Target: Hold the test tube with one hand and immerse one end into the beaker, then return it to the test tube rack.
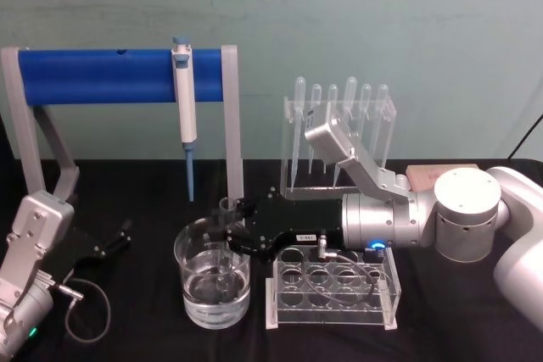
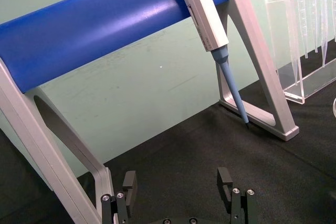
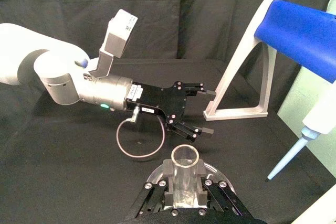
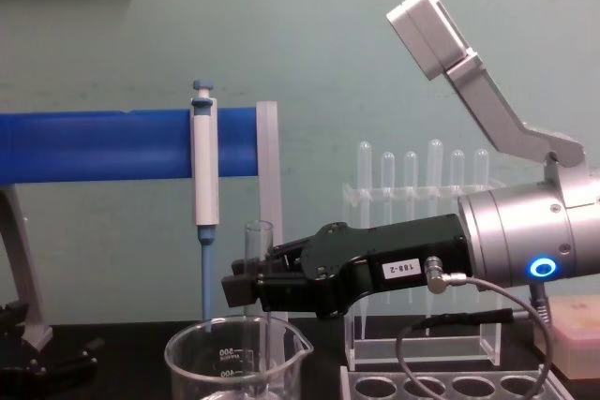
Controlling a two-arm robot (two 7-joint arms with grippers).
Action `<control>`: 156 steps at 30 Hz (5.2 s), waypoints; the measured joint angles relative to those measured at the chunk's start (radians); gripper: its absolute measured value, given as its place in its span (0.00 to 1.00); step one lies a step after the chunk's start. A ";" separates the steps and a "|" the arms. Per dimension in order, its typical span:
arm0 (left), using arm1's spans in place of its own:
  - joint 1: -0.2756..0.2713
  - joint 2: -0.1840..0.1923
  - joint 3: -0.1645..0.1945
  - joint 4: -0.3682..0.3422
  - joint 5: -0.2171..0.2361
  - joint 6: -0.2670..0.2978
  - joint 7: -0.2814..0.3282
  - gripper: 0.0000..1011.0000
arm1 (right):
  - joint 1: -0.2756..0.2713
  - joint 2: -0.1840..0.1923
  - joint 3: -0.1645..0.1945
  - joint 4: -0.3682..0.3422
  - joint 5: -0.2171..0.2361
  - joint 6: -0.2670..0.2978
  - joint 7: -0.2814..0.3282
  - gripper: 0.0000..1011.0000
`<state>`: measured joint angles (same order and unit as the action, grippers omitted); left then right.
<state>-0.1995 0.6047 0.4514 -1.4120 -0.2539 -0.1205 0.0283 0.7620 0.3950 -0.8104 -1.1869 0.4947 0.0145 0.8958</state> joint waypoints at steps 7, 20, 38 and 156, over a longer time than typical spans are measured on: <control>0.000 0.000 0.000 0.000 0.000 0.000 0.000 0.99 | 0.000 0.000 0.000 0.000 0.000 0.000 0.000 0.22; 0.000 0.000 0.000 0.000 0.000 0.000 0.000 0.99 | 0.000 0.000 0.000 0.000 0.000 0.000 0.000 0.22; 0.000 0.000 0.000 0.000 0.000 0.000 0.000 0.99 | 0.000 0.000 0.000 0.000 0.000 0.000 0.000 0.22; 0.000 0.000 0.000 0.000 0.000 0.000 0.000 0.99 | 0.000 0.000 0.000 0.000 0.000 0.000 0.000 0.22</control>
<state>-0.1995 0.6047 0.4514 -1.4120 -0.2539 -0.1205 0.0283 0.7619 0.3949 -0.8104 -1.1869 0.4947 0.0145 0.8958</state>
